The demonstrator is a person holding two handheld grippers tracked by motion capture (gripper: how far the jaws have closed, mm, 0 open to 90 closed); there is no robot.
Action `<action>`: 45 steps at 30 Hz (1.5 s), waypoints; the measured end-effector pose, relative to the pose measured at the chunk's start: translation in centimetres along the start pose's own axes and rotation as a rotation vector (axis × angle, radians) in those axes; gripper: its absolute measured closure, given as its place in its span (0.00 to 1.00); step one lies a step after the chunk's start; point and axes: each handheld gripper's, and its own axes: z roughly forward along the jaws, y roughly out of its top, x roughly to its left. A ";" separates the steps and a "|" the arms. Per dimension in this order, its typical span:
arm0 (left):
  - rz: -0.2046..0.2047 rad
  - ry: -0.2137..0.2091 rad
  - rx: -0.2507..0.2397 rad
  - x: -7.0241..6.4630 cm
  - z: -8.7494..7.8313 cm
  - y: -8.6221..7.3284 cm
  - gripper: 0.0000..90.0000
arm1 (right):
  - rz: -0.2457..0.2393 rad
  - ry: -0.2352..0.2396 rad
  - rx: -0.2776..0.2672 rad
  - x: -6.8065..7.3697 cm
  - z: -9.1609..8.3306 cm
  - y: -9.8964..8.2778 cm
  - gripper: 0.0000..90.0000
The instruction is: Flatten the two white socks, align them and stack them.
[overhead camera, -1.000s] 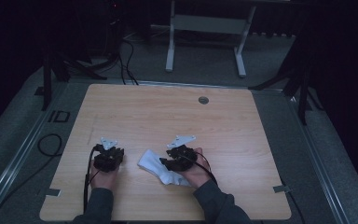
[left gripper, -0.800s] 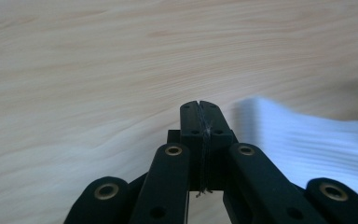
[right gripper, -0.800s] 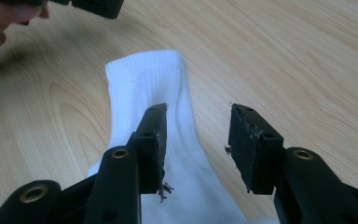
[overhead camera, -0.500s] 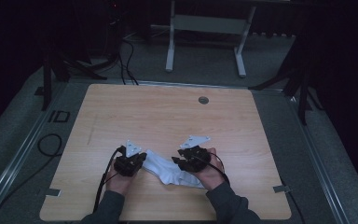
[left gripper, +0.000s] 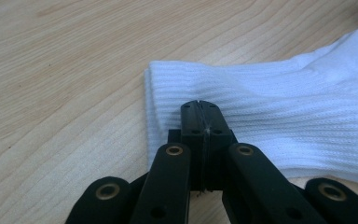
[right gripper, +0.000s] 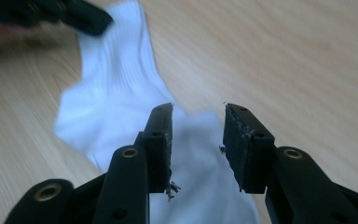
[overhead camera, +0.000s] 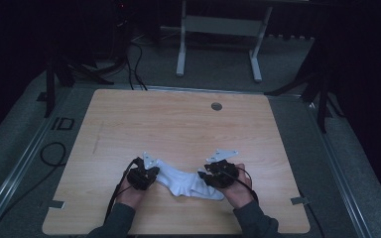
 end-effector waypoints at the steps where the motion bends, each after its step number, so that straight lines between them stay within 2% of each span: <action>1: -0.002 -0.001 0.001 0.0 0.0 0.0 1.00 | 0.004 -0.003 0.008 -0.1 0.0 -0.3 0.69; 8: 0.008 0.005 0.002 0.0 0.0 0.0 1.00 | 0.059 -0.037 0.083 -0.7 0.4 -3.0 0.64; 12: 0.015 0.011 0.002 -0.1 0.0 0.0 1.00 | 0.097 -0.038 0.118 -1.0 1.1 -4.0 0.59; 14: 0.013 0.011 0.001 -0.2 0.0 -0.1 1.00 | 0.108 -0.030 0.128 -1.0 1.4 -4.3 0.60; 18: 0.015 0.012 0.003 -0.2 0.0 -0.1 1.00 | 0.095 -0.018 0.106 -0.9 1.5 -4.7 0.80; 20: 0.013 0.013 0.004 -0.3 -0.1 -0.1 1.00 | 0.083 -0.029 0.098 -0.9 1.4 -4.7 0.90; 22: 0.011 0.011 0.005 -0.3 -0.1 -0.1 1.00 | 0.082 -0.028 0.095 -1.1 1.3 -4.8 0.95; 31: -0.006 0.006 0.009 -0.3 -0.3 -0.3 1.00 | 0.082 -0.041 0.100 -2.2 0.3 -5.2 0.97; 35: -0.010 0.004 0.011 -0.3 -0.4 -0.3 1.00 | 0.092 -0.071 0.102 -3.2 -1.0 -5.7 0.99; 41: -0.010 0.002 0.012 -0.3 -0.4 -0.3 1.00 | 0.121 -0.090 0.087 -4.3 -2.3 -6.5 0.99; 45: -0.012 0.001 0.012 -0.3 -0.4 -0.4 1.00 | 0.137 -0.077 0.075 -4.8 -2.9 -6.8 0.98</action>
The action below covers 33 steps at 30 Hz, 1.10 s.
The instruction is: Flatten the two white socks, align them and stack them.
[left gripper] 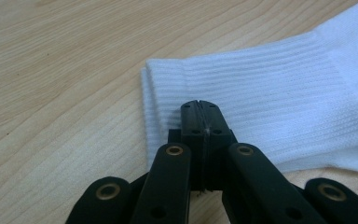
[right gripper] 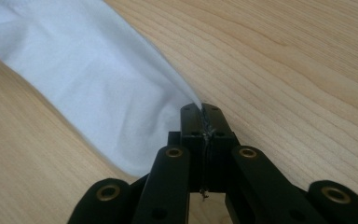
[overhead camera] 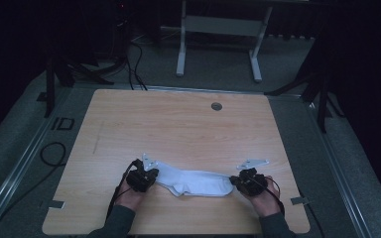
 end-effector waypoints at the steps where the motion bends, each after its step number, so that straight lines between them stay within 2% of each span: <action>1: -0.002 -0.001 0.000 0.0 0.0 0.0 1.00 | 0.003 0.004 -0.001 0.0 -0.1 0.0 0.98; 5: -0.005 0.001 0.002 0.0 -0.1 0.0 1.00 | 0.005 0.051 -0.001 0.0 -0.1 0.0 0.98; 6: -0.006 0.003 0.003 0.0 -0.1 -0.1 1.00 | 0.006 0.074 -0.001 0.1 0.1 0.0 0.95; 7: -0.008 0.003 0.001 -0.1 -0.1 -0.1 1.00 | 0.004 0.084 -0.003 0.1 0.2 -0.1 0.87; 9: -0.013 0.002 0.000 -0.1 -0.2 -0.1 1.00 | 0.013 0.077 -0.014 0.1 0.3 -0.1 0.75; 10: -0.013 0.002 0.000 -0.1 -0.2 -0.1 1.00 | 0.013 0.077 -0.014 0.1 0.3 -0.1 0.75; 11: -0.022 -0.005 -0.003 0.0 -0.2 -0.2 1.00 | 0.017 0.069 -0.019 -0.1 0.2 -0.1 0.71; 12: -0.026 -0.013 -0.008 0.1 -0.3 -0.2 0.99 | 0.040 0.073 -0.048 -0.4 0.0 -0.2 0.65; 13: -0.030 -0.026 -0.015 0.2 -0.3 -0.3 0.98 | 0.051 0.077 -0.057 -0.6 -0.1 -0.2 0.64; 18: -0.034 -0.070 -0.042 0.3 -0.6 -0.3 0.89 | 0.082 0.059 -0.088 -1.7 -0.5 -0.1 0.60; 20: -0.012 -0.070 -0.057 0.2 -0.8 -0.2 0.89 | 0.082 0.060 -0.089 -1.9 -0.5 -0.1 0.59; 24: -0.013 -0.072 -0.082 0.2 -1.2 -0.1 0.88 | 0.080 0.048 -0.080 -2.1 -0.3 0.1 0.59; 26: -0.010 -0.065 -0.099 0.5 -1.5 -0.1 0.88 | 0.079 0.044 -0.079 -2.2 -0.2 0.2 0.59; 28: -0.026 -0.054 -0.112 0.8 -1.7 -0.1 0.87 | 0.081 0.043 -0.078 -2.3 -0.1 0.3 0.59; 33: -0.061 -0.017 -0.101 2.1 -1.8 -0.4 0.85 | 0.081 0.042 -0.075 -2.5 0.3 0.4 0.59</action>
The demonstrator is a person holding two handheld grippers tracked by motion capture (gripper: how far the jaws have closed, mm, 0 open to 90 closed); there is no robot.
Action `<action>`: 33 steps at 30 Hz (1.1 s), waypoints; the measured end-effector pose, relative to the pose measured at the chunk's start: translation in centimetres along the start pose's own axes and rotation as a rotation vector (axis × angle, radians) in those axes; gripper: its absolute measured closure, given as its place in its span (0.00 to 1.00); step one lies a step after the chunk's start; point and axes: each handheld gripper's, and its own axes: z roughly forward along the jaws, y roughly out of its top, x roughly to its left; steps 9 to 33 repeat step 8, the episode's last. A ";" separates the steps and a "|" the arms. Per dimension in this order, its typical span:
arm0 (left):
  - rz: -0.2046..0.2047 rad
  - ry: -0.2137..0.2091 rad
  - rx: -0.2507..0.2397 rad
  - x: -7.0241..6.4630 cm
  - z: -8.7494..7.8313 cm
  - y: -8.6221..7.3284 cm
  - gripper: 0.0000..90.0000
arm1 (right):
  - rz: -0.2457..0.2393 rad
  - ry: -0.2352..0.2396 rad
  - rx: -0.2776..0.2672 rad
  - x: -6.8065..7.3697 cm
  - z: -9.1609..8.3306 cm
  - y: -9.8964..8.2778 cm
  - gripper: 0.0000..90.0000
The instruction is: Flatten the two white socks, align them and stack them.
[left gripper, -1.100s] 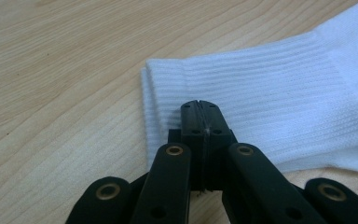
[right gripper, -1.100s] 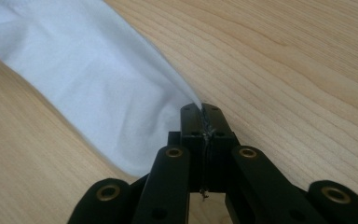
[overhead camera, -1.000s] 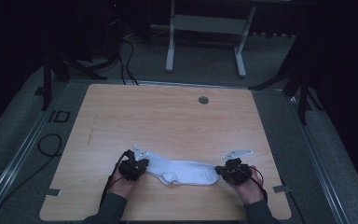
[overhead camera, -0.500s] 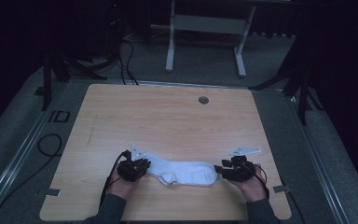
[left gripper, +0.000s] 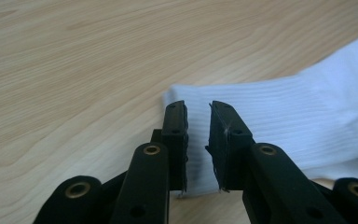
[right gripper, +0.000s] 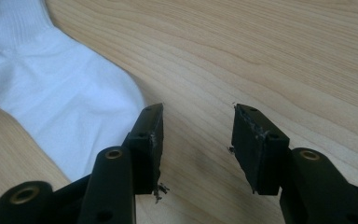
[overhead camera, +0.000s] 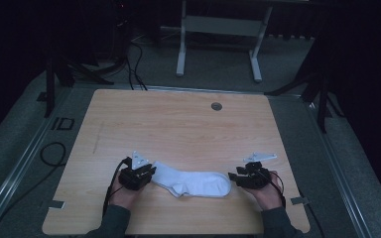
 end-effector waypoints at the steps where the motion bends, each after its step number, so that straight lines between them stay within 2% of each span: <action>1: 0.000 0.000 0.000 0.0 0.0 0.0 0.85 | 0.000 0.000 0.000 0.0 0.0 0.0 0.59; 8: -0.054 0.077 0.004 2.0 -0.3 -0.4 0.80 | 0.011 -0.006 0.001 -0.5 0.2 -0.2 0.59; 33: -0.054 0.077 0.004 2.0 -0.3 -0.4 0.80 | 0.011 -0.006 0.001 -0.5 0.2 -0.2 0.59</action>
